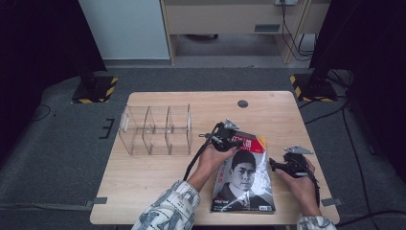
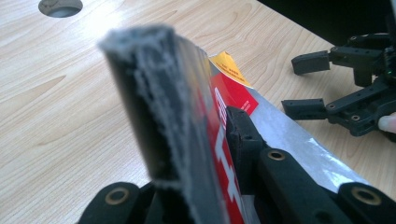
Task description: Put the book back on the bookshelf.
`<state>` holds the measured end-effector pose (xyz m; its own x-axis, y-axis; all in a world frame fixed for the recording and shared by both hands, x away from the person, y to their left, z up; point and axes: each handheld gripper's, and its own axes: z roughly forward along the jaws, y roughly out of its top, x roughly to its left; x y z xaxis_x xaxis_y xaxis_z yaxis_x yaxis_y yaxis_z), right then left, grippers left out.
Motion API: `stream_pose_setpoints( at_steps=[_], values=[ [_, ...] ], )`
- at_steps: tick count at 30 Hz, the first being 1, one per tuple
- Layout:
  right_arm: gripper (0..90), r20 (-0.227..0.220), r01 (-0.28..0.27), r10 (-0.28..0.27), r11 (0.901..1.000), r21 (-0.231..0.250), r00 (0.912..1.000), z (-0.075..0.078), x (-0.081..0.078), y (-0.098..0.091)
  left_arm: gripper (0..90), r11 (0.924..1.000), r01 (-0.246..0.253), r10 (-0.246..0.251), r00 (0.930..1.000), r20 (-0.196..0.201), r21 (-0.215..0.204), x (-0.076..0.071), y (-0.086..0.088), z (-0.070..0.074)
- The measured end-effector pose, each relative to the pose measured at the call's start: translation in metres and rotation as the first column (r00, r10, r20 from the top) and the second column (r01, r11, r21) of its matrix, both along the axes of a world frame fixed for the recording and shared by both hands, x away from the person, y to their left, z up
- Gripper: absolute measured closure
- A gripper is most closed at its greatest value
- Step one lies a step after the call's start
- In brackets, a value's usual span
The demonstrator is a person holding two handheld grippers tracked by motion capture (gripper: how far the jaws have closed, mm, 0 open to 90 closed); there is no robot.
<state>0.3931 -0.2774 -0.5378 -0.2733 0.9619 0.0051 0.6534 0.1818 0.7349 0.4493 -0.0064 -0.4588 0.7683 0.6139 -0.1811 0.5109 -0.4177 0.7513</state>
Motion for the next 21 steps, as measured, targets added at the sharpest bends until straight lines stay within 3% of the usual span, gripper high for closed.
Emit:
stream_pose_setpoints(
  at_steps=[3, 21],
  values=[
    [16.4, -0.001, 0.003, -0.003, 1.0, -0.002, 1.0, -0.001, 0.0, 0.0, 83.0, 0.9999, 0.006, -0.006, 0.9999, 0.009, -0.009, -0.003, 0.002, 0.005],
    [15.8, -0.005, -0.005, 0.005, 1.0, -0.005, 1.0, -0.001, 0.0, 0.001, 86.4, 0.9988, -0.006, 0.007, 0.9992, 0.04, -0.049, -0.005, 0.013, 0.035]
  ],
)
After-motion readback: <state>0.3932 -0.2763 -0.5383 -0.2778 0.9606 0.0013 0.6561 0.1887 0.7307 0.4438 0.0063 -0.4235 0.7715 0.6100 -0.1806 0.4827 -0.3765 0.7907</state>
